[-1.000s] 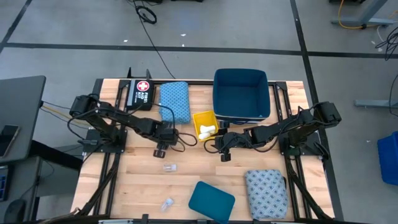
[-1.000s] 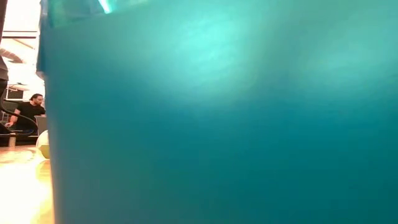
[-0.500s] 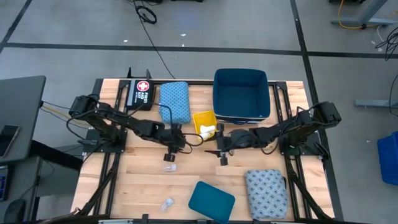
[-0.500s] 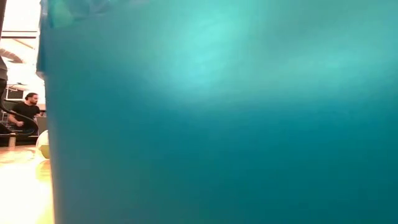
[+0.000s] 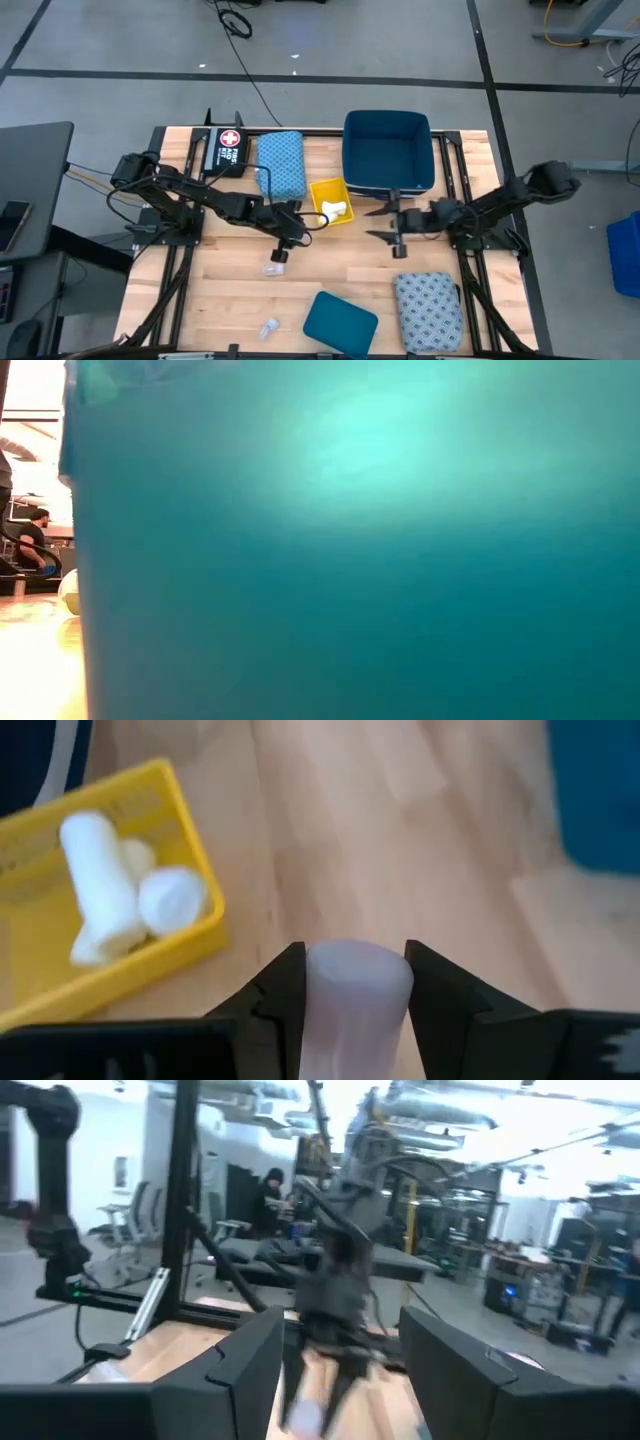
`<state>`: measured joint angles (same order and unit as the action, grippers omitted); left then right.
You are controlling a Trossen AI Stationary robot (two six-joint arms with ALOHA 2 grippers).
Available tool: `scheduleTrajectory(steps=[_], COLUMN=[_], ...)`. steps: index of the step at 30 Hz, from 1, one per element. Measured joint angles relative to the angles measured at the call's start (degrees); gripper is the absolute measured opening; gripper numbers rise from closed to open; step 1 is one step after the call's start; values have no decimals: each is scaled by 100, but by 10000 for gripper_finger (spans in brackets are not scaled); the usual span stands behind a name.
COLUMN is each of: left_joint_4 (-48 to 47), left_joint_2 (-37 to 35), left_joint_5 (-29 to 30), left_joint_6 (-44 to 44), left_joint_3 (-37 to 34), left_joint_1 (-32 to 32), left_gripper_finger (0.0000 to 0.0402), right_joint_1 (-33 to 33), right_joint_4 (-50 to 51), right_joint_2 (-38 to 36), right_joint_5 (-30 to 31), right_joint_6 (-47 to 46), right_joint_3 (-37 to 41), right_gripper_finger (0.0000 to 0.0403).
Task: Pick & place medical supplies in basket/bin
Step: Put the white medicine bottle into the blue bin
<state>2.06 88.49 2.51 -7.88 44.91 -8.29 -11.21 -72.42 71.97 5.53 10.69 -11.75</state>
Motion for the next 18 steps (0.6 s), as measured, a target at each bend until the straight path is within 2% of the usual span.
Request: scheduleTrajectory(steps=[8, 18], left_joint_4=[550, 599], left_joint_2=[-4, -7], left_joint_5=[-504, -626], left_joint_6=[241, 293], left_joint_3=[233, 1015], left_joint_1=[-200, -895], left_gripper_finger=[127, 127], right_joint_1=[1, 18], right_joint_4=[52, 203], right_joint_2=[-1021, -1100], right_joint_5=[505, 637], right_joint_6=[-250, -224], right_joint_3=[919, 1005], right_gripper_finger=[208, 208])
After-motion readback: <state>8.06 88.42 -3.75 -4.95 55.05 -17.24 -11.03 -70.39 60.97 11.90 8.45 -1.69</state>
